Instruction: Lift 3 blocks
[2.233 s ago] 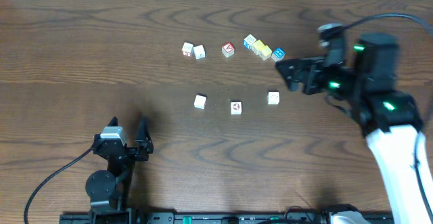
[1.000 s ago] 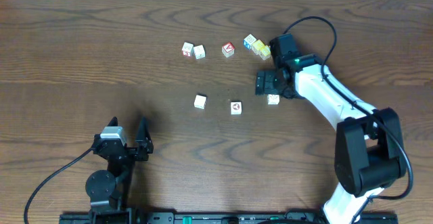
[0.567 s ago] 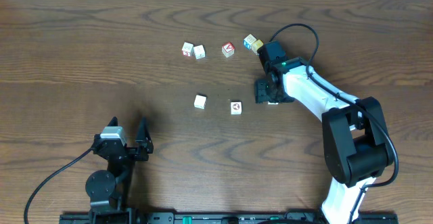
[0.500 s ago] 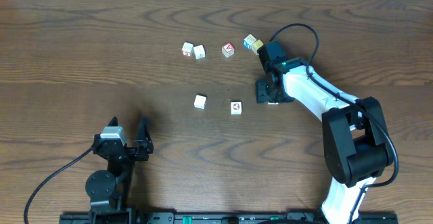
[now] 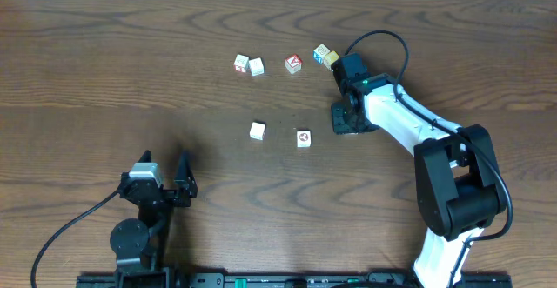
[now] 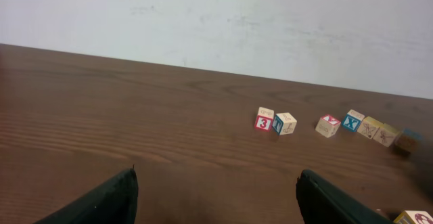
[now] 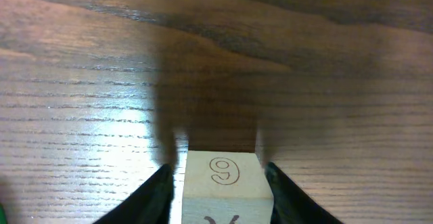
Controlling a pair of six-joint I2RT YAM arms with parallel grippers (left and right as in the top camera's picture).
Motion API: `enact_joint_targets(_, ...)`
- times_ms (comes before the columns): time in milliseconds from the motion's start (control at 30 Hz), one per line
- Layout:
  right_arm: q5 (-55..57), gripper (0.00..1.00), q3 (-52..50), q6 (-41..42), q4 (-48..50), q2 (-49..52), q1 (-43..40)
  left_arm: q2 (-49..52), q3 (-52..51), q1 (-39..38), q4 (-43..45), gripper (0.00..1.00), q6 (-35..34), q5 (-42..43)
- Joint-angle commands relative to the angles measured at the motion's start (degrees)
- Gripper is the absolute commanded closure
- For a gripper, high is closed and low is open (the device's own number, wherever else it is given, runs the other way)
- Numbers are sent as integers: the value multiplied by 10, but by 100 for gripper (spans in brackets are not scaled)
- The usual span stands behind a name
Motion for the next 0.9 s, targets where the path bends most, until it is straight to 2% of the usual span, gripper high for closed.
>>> enact_joint_targets(0, 10, 62, 3, -5, -2, 2, -5, 0, -9, 3, -20, 25, -3, 13)
enact_joint_targets(133, 10, 63, 3, -5, -8, 2, -14, 0, -9, 3, -20, 25, -3, 13)
enact_joint_targets(300, 4, 71, 3, -5, -18, 2, -27, 0, -9, 3, -20, 25, -3, 13)
enact_joint_targets(400, 0, 69, 3, -6, -19, 2, -32, 0, -9, 3, -20, 25, -3, 13)
enact_joint_targets(733, -2, 82, 3, -5, -37, 2, -52, 0, -9, 3, -20, 25, -3, 13)
enact_joint_targets(867, -7, 83, 3, -5, -53, 2, -81, 0, -9, 3, -20, 25, -3, 13)
